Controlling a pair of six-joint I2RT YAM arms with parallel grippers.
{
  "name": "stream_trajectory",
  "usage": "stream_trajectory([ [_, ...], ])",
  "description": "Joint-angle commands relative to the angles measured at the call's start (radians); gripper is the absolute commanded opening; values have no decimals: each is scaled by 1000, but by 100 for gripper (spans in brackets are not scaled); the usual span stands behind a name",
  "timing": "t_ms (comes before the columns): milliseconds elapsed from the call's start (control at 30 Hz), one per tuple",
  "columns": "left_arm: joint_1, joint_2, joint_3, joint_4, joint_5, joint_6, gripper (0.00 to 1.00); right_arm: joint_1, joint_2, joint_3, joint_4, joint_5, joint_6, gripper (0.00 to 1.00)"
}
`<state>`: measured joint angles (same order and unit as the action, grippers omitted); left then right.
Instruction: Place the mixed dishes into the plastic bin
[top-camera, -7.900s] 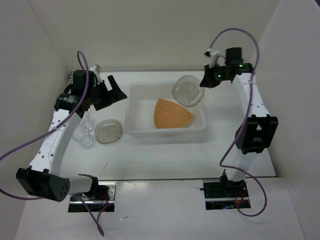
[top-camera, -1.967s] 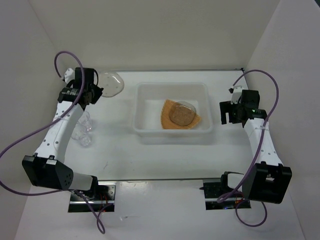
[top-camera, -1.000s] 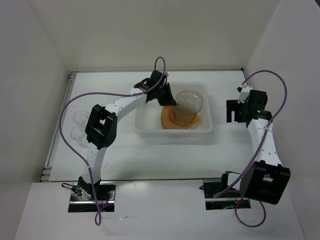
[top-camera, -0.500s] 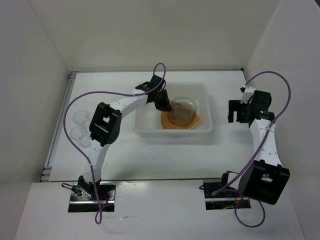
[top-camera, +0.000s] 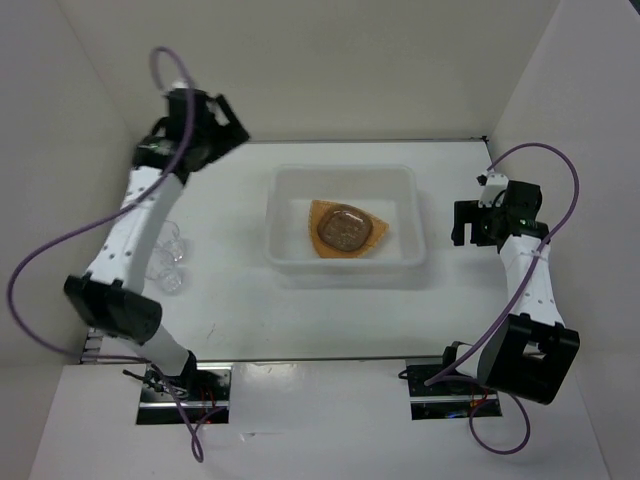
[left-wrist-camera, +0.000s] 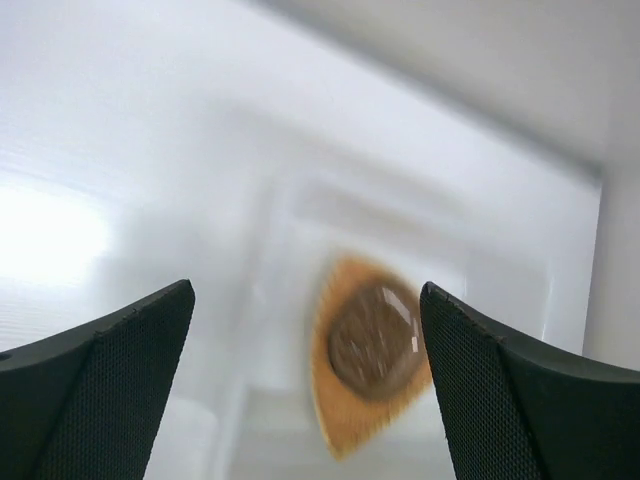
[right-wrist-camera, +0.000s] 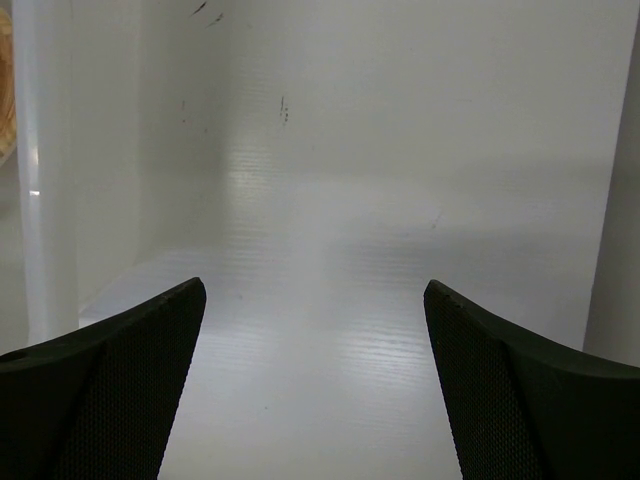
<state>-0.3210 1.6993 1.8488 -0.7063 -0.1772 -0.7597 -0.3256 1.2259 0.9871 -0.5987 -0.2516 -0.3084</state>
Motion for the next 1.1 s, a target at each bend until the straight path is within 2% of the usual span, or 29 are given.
stream_trajectory([
  [0,155,-122,-57,-130,-81,51,100,-7,14,-8,19,-34,-9,94],
  [67,236,-135,-74,-185,-68,72,100,-7,23,-8,19,-44,-9,94],
  [133,289,-162,-153,-185,-41,95,98,-7,23,-8,19,-44,-9,94],
  [167,350,-171,-190,-185,-27,95,97,-7,23,-8,19,-54,-9,94],
  [233,408,-202,-322,-127,43,152,92,-7,23,-8,19,-54,-9,94],
  [267,459,-216,-364,-108,63,166,90,-7,23,-8,19,-54,-18,94],
  [300,479,-216,-399,-87,89,196,85,-7,23,-8,19,-54,-18,94],
  [367,513,-216,-468,-44,123,206,81,-7,32,-8,19,-54,-18,94],
  [500,550,-130,-496,-1,191,286,81,-7,32,-8,19,-63,-18,94],
  [800,559,14,-476,73,168,336,82,-7,32,-8,19,-63,-18,94],
  [967,559,75,-516,137,168,347,82,-7,32,-8,10,-63,-18,94],
  [1000,559,100,-516,137,168,358,79,-7,32,-8,10,-63,-27,94],
  [1067,559,111,-516,137,168,358,60,-7,32,-8,10,-63,-28,94],
])
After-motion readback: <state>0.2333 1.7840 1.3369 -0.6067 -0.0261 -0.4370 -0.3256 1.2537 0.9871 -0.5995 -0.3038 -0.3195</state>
